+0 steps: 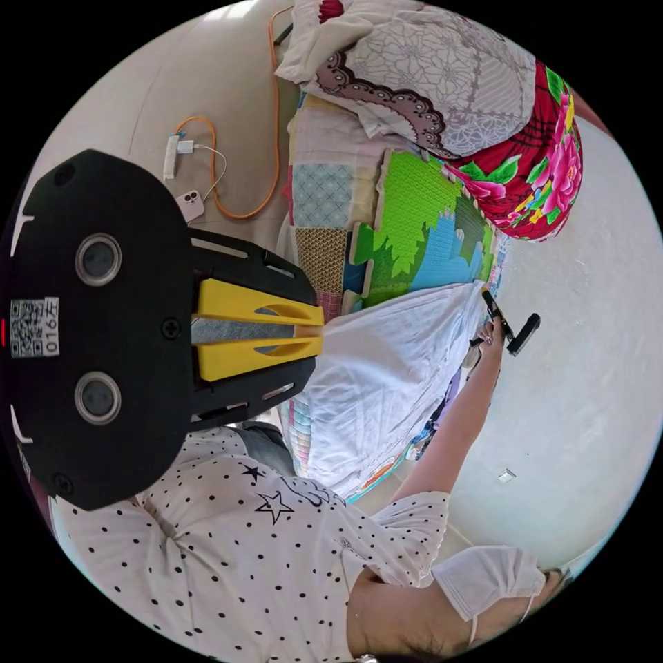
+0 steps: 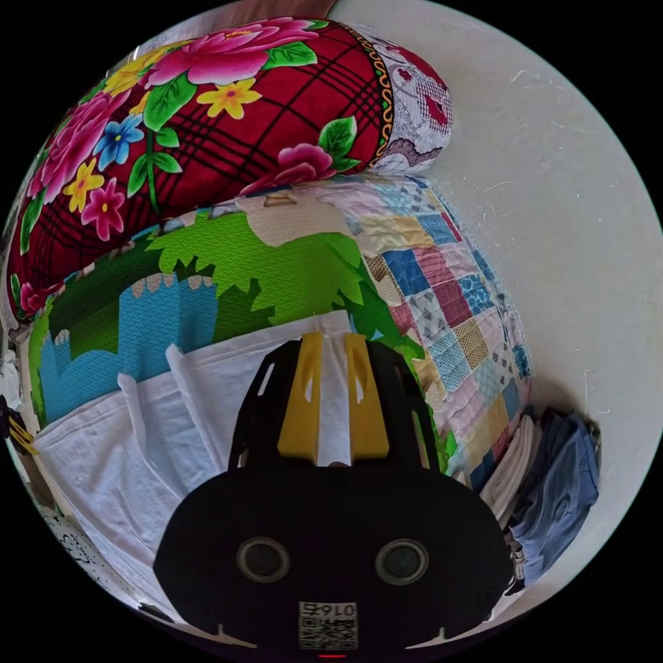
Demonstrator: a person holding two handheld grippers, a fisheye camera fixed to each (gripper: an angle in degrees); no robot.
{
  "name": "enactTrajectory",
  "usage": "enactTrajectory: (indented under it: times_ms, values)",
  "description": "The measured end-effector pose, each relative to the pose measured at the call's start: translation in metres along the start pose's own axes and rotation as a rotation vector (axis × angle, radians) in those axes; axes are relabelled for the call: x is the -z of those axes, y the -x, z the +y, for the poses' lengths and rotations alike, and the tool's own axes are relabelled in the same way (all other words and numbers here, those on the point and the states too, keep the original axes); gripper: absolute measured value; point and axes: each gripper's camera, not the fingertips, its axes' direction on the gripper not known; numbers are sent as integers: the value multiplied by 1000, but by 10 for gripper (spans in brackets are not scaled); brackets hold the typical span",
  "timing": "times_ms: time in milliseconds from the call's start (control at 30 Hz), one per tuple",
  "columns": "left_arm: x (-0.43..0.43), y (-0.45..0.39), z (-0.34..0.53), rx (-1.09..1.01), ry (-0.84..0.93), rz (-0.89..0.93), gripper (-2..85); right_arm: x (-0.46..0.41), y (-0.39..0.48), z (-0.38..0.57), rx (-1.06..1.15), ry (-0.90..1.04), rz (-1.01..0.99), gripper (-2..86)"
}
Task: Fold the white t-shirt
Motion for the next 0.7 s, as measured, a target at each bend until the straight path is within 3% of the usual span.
enactTrajectory:
  times_ms: [433, 700]
  values:
    - [57, -66, -31, -22, -85, 51, -3, 26, -68, -25, -91, -76, -17, 2]
    - [97, -183, -123, -296, -142, 136, -5, 74, -111, 14, -94, -155, -24, 1]
